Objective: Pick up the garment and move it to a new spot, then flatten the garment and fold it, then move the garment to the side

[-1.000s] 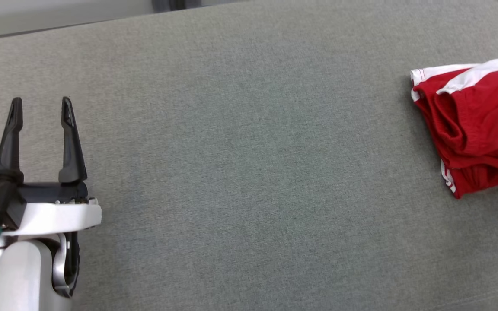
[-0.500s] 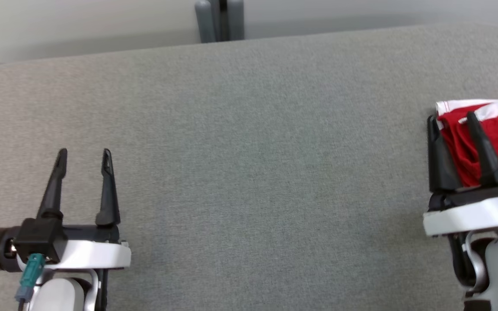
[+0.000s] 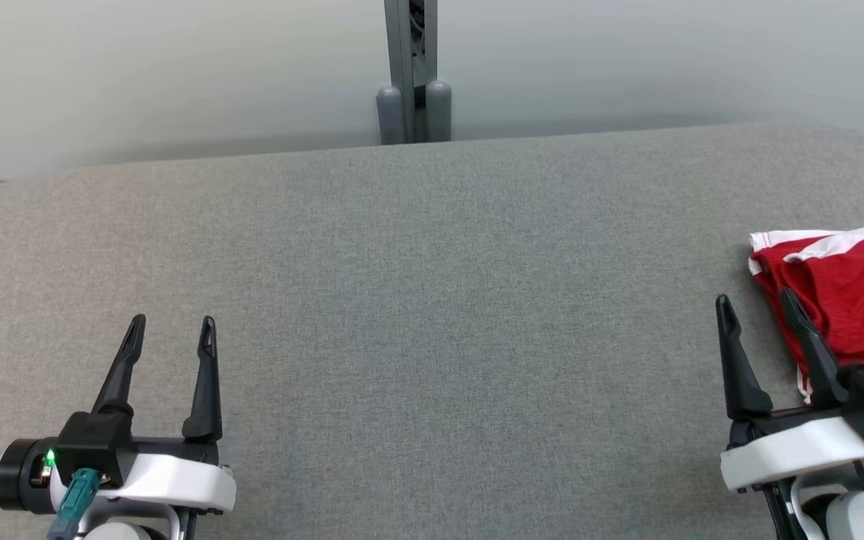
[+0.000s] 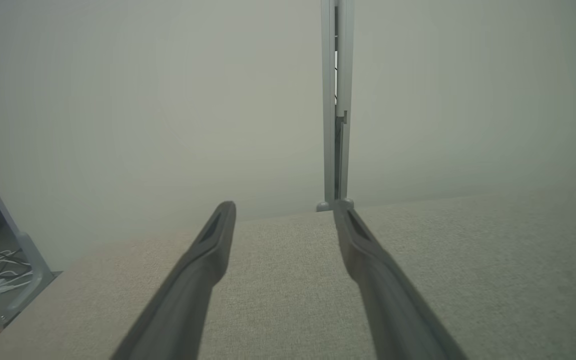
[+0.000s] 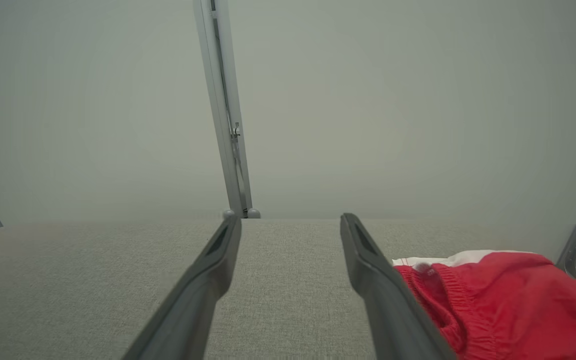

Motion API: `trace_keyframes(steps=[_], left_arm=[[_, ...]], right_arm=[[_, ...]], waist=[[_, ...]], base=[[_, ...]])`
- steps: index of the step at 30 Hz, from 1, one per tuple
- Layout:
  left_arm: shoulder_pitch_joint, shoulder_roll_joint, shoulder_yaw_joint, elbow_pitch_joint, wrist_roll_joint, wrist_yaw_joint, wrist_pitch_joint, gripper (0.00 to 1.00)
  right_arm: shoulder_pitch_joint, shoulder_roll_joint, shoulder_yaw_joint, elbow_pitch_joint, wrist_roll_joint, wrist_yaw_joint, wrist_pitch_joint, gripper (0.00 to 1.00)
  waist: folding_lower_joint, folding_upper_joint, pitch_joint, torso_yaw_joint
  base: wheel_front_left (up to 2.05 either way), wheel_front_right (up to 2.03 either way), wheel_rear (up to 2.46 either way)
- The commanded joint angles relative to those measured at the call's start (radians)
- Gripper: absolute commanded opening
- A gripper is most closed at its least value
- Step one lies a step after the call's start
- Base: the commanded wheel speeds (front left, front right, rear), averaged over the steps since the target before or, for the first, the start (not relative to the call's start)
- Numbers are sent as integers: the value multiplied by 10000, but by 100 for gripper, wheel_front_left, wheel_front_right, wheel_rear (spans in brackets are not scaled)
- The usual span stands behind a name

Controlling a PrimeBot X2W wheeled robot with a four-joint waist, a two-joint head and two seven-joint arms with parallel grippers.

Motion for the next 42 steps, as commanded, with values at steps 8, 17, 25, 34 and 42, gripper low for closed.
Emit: trace_keyframes(steps=[8,17,25,34,42], left_arm=[[373,176,-33,90,-91,50,205,100],[329,271,-86,51,-127,123,284,100],[218,294,-169,94,-156,170,254,100],[135,313,-225,161,-216,197,206,100],[76,339,-256,229,-267,238,168,100]], right_arm=[[599,-5,-363,-311,163,2,186,100],[684,-5,-462,-472,316,2,227,100],[589,-6,-410,-467,402,2,183,100],[520,-7,-399,-447,400,2,136,100],[567,-7,-357,-400,478,2,110,100]], waist=[[0,-1,-373,48],[0,-1,-337,86],[0,-1,-265,143],[0,-1,-201,195],[0,-1,-157,228]], base=[[0,0,0],[0,0,0],[0,0,0],[0,0,0],[0,0,0]])
